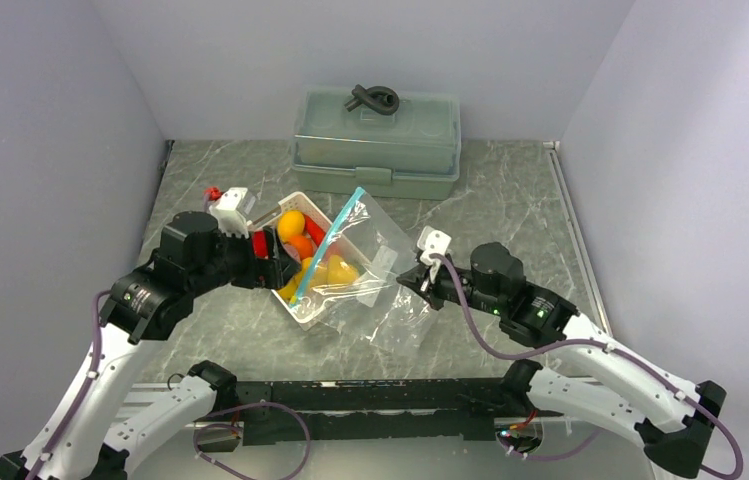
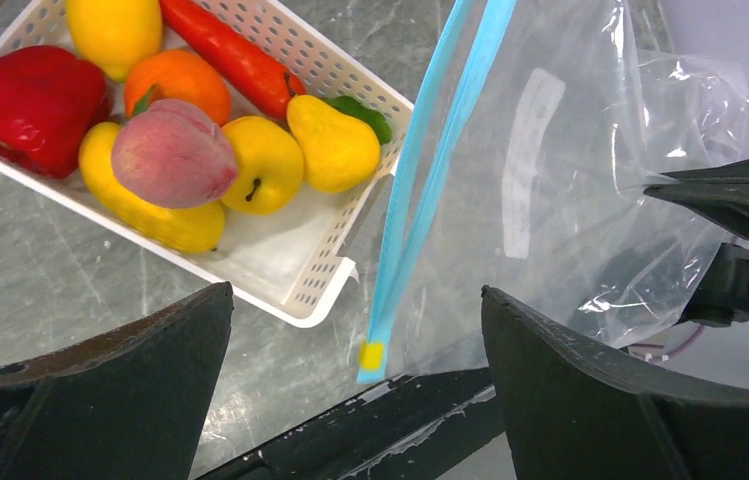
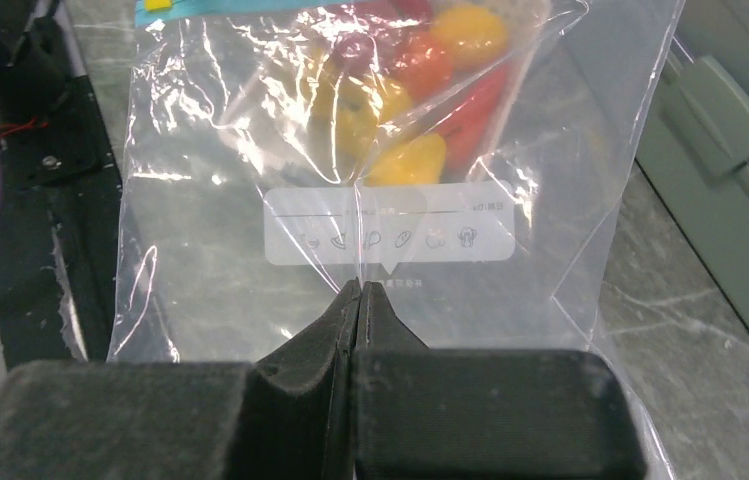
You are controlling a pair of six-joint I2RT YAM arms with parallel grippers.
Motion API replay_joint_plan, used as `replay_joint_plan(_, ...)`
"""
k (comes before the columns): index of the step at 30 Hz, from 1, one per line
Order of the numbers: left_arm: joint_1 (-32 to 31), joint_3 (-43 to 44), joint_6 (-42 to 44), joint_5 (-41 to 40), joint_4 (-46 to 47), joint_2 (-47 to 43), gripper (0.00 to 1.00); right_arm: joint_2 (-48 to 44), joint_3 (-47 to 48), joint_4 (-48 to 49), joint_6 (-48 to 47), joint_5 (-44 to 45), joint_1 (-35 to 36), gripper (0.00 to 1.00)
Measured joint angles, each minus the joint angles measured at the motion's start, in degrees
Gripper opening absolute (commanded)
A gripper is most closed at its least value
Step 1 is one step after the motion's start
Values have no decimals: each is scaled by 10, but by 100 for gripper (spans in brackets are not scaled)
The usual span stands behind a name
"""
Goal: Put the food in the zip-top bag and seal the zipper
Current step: Open the zipper of the food storage bag at the center of the board.
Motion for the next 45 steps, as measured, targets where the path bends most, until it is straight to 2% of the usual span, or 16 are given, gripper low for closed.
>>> replay_joint_plan(34,4,0,-53,196,52,-61,90,-153,-18,-39,-78,-172,17,0)
replay_joint_plan(45,4,-3,-66,253,77,-77,84,-163,-18,-49,-96,-242,17,0)
